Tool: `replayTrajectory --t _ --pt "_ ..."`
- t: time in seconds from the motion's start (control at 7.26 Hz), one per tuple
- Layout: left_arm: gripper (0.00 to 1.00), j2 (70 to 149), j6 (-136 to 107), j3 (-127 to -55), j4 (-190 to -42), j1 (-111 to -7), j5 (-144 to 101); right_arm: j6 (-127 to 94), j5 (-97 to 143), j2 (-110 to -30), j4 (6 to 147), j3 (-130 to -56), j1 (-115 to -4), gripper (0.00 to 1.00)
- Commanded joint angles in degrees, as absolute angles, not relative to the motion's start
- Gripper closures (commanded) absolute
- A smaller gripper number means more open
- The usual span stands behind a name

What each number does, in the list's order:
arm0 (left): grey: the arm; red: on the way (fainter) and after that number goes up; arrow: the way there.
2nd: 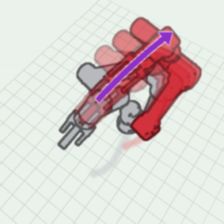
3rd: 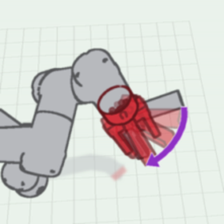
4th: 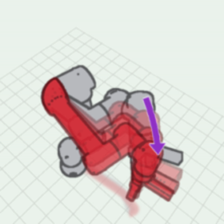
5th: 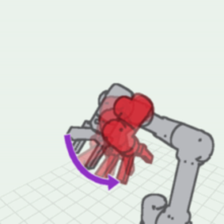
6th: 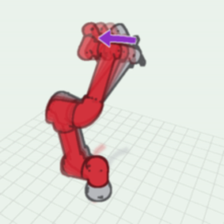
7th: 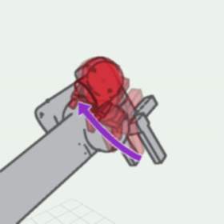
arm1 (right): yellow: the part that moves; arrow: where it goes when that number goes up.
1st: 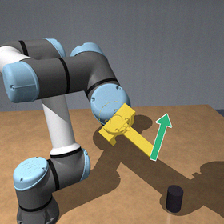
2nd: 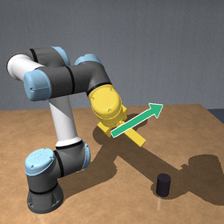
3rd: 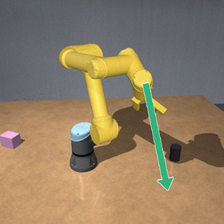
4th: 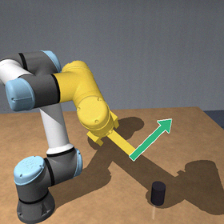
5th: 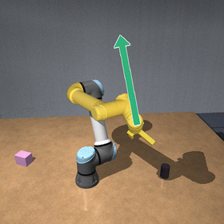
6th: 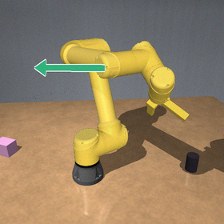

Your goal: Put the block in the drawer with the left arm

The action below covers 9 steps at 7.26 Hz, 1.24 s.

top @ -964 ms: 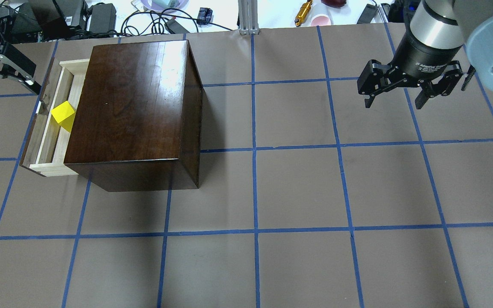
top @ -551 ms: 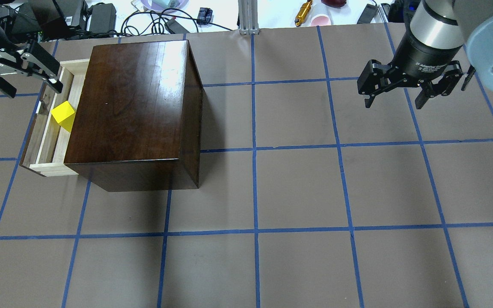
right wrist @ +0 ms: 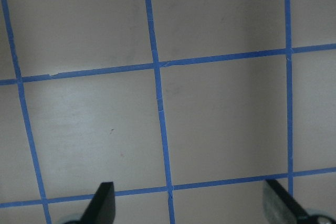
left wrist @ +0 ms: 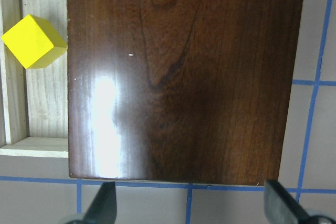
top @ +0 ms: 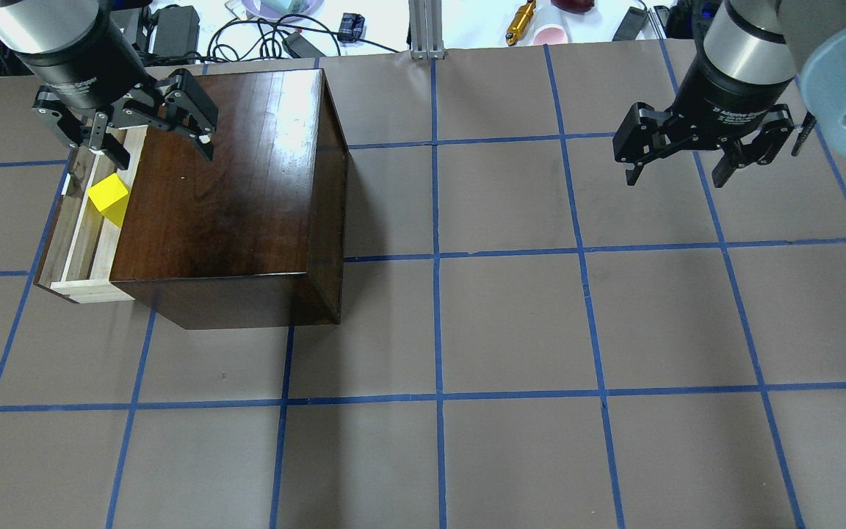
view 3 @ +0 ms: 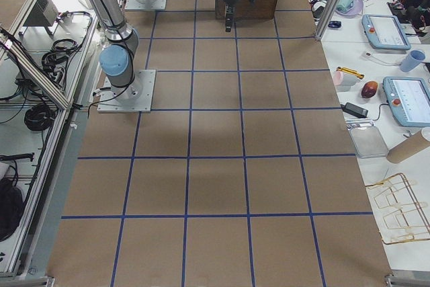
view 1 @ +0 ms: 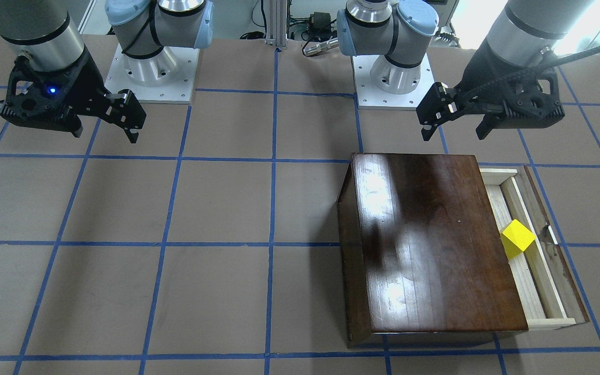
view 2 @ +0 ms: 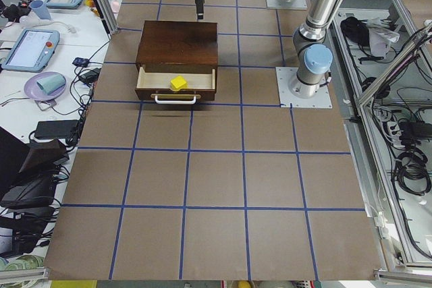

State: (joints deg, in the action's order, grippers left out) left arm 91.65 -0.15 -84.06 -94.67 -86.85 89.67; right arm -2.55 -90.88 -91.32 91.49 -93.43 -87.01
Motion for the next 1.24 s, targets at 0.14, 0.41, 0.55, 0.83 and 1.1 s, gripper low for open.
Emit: replayTrajectory --t 0.14,0.41,0.55,0.83,1.1 --pt "0.00 91.75 -1.84 -84.37 -92.29 -88.95 90.00 -2.55 -90.88 -91.32 91.49 -93.43 -87.01 0.00" --pt "0.00 91.84 -2.02 -84.64 -91.32 -88.94 89.82 -2.55 -90.88 -91.32 91.49 -93.43 -87.01 0.00" --pt "0.00 91.85 -1.93 -84.64 -91.32 -88.95 89.91 -2.55 -90.88 -91.32 91.49 -93.43 -87.01 0.00" --pt "0.00 91.85 -1.85 -84.64 -91.32 -88.95 90.00 -2.55 -90.88 -91.32 91.49 -93.43 -87.01 0.00" --pt "0.00 91.85 -1.85 -84.64 -91.32 -88.86 90.09 -2.55 -90.88 -91.32 91.49 -93.43 -87.01 0.00"
